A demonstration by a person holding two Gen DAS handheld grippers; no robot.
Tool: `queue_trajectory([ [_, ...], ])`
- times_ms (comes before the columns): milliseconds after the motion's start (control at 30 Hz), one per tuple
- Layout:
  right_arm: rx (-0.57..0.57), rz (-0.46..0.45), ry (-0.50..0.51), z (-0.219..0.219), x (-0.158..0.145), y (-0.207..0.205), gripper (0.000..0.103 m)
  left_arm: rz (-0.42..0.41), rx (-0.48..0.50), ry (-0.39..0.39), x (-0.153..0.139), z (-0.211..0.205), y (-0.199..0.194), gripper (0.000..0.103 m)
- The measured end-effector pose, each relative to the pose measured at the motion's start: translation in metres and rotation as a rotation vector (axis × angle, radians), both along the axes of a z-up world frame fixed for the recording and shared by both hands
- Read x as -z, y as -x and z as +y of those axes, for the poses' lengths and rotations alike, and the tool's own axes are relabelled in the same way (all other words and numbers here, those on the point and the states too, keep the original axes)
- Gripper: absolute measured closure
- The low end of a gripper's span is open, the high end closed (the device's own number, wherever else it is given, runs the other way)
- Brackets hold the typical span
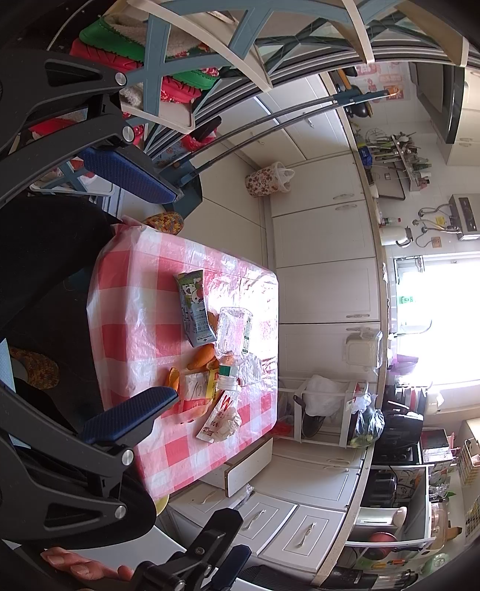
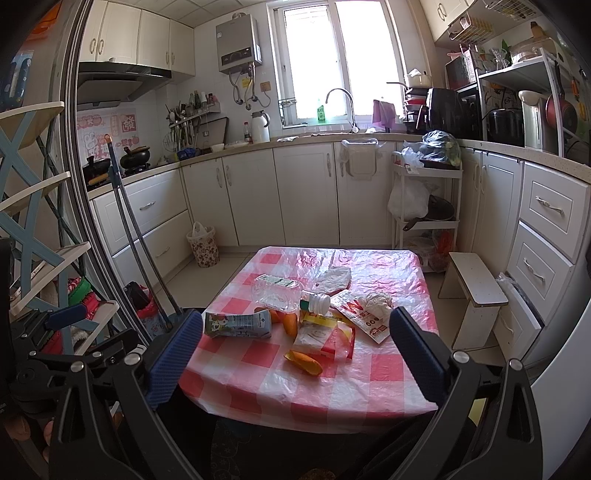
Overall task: Collect trash
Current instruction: 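Grasp the milk carton with the left gripper while the right gripper grasps the clear bottle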
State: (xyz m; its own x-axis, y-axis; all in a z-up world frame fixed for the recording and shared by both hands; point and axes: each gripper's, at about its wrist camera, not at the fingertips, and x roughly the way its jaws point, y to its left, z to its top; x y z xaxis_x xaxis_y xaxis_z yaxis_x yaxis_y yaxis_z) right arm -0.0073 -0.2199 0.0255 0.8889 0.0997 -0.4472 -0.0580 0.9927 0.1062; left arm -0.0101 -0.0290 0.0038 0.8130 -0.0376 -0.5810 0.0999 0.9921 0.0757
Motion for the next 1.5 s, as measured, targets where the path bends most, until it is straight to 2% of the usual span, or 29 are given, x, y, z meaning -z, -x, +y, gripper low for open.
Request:
queue_trajectory([
  [200,-0.001,-0.002,0.007,0.001,0.001,0.0,0.006,0.002,-0.004,0.001,0.002,0.005,-0.001,0.007],
  [367,0.021,0.006,0.014,-0.009,0.005,-0.009,0.006,0.047,-0.03,0.033,0.019,0.023,-0.019,0.007],
  [633,0.016,0.127,-0.006,-0.022,0.041,-0.053,0.006,0.135,-0.03,0.05,0.062,0.042,-0.067,0.007],
  [767,-0.027,0.19,-0.001,-0.022,0.059,-0.078,0.006,0.124,0.024,-0.025,0.082,0.035,-0.091,0.007],
  [967,-0.112,0.253,0.11,-0.025,0.072,-0.127,0.006,0.058,0.193,-0.299,0.104,0.0,-0.129,0.007],
  [1133,-0.229,0.324,0.22,-0.009,0.085,-0.196,0.006,0.064,0.338,-0.447,0.128,-0.026,-0.159,0.007],
  [1267,-0.369,0.399,0.287,0.022,0.102,-0.251,0.006,0.078,0.417,-0.501,0.147,-0.037,-0.173,0.007],
  [1500,-0.556,0.562,0.353,0.069,0.144,-0.319,0.006,0.088,0.522,-0.504,0.162,-0.049,-0.192,0.009],
])
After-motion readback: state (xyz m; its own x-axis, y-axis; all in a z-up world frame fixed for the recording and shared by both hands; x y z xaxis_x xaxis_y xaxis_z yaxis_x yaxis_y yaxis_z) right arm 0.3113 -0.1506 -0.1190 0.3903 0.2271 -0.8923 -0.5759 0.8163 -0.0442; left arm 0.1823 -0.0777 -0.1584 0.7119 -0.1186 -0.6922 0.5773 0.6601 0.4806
